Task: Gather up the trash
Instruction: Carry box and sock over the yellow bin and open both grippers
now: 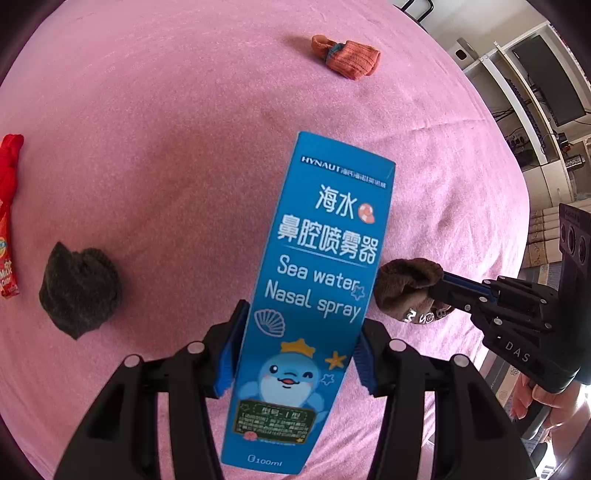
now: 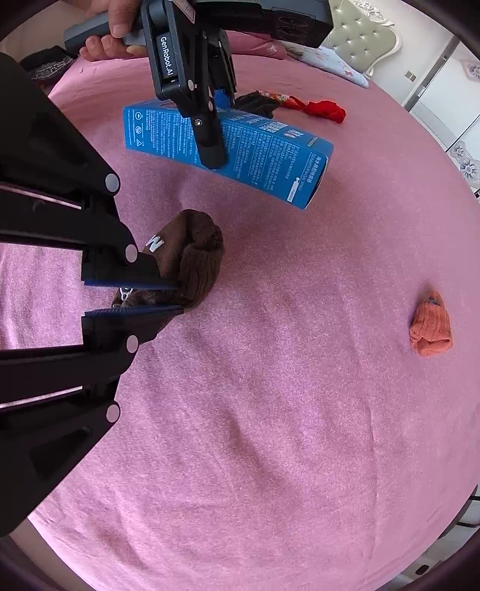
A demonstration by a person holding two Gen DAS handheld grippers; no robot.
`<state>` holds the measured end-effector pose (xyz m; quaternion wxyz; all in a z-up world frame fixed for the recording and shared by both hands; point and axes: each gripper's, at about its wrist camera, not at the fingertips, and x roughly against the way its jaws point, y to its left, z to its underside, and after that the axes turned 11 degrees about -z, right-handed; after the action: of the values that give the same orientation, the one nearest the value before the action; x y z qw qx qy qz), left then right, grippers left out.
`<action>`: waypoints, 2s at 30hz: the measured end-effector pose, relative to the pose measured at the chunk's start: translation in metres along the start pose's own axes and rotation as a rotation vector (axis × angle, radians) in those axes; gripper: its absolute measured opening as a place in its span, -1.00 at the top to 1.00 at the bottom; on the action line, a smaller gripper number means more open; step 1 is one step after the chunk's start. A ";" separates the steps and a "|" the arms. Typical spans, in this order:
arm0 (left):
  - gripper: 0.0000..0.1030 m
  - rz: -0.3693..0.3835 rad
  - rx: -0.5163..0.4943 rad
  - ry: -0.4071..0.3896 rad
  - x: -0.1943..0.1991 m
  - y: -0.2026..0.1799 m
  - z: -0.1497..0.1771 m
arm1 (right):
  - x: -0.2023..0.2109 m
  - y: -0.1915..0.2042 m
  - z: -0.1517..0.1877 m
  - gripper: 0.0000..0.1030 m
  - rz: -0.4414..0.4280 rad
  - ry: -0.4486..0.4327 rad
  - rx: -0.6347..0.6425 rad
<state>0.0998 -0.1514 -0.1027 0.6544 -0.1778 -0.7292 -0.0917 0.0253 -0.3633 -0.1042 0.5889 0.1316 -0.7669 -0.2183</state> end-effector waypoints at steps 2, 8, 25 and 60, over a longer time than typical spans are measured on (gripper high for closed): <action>0.01 0.010 0.002 -0.005 0.006 -0.003 0.009 | 0.007 0.001 0.008 0.84 0.000 -0.022 -0.013; 0.01 0.012 -0.029 -0.026 0.018 -0.035 0.042 | 0.038 -0.003 0.041 0.84 -0.004 -0.088 -0.058; 0.01 0.073 -0.194 0.047 0.013 -0.232 0.093 | 0.131 -0.094 0.159 0.84 0.003 -0.161 -0.234; -0.03 0.038 -0.552 0.354 -0.173 -0.484 0.180 | 0.123 -0.353 0.355 0.68 -0.062 -0.088 -0.673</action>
<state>-0.2355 -0.5547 -0.2478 0.6997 -0.3432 -0.5483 -0.3032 -0.3683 -0.6628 -0.2477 0.5587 -0.0564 -0.6721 -0.4826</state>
